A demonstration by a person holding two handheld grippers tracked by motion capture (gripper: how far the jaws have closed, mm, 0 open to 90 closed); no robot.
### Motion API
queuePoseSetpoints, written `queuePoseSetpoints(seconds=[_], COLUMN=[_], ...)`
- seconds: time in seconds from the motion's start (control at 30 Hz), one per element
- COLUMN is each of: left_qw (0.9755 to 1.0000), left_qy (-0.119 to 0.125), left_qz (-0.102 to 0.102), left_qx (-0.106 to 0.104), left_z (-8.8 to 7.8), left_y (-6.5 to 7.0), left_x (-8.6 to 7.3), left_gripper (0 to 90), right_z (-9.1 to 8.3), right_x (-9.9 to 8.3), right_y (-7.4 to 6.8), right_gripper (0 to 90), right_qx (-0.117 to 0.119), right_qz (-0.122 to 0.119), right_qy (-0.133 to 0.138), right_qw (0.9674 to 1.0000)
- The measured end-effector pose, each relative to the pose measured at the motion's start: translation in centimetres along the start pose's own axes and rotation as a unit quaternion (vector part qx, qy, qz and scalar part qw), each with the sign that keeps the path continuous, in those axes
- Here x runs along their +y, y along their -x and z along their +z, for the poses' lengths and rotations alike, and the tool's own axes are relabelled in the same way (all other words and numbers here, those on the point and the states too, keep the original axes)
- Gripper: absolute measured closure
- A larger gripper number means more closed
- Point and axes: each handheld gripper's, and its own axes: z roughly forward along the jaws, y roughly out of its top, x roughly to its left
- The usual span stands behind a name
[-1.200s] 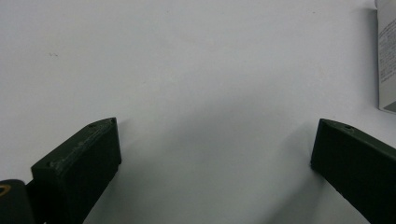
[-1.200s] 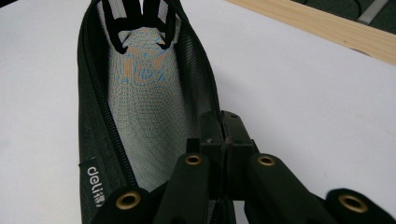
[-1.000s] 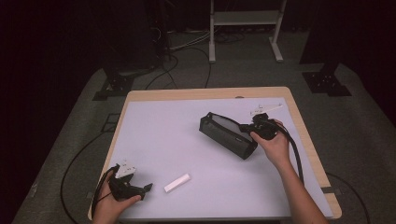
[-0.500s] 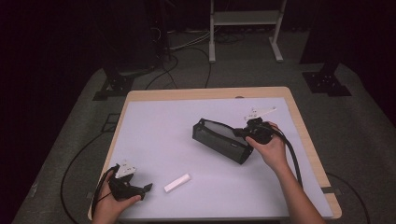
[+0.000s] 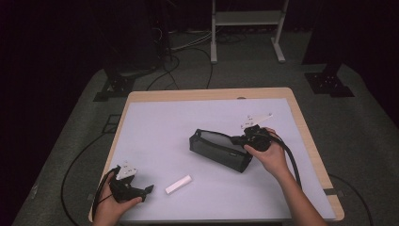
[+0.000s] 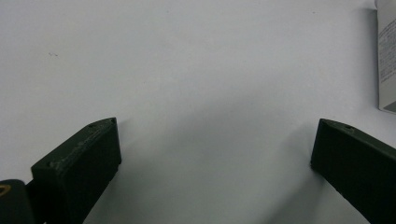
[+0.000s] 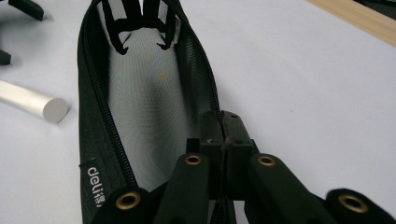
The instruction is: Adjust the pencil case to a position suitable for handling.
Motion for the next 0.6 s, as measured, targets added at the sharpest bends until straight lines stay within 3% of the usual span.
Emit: queuePoseSetpoints(seconds=[0.6], left_qw=[1.0000], left_qy=[0.000], left_qz=[-0.002], left_qx=[-0.001], left_z=[0.0], left_y=[0.0], left_x=[0.0], left_gripper=[0.8], right_z=[1.0], right_x=[-1.0], right_y=[-1.4], right_gripper=[87.7], right_qx=[0.022], right_qz=[-0.020], right_qy=[-0.029], right_qw=[0.9991])
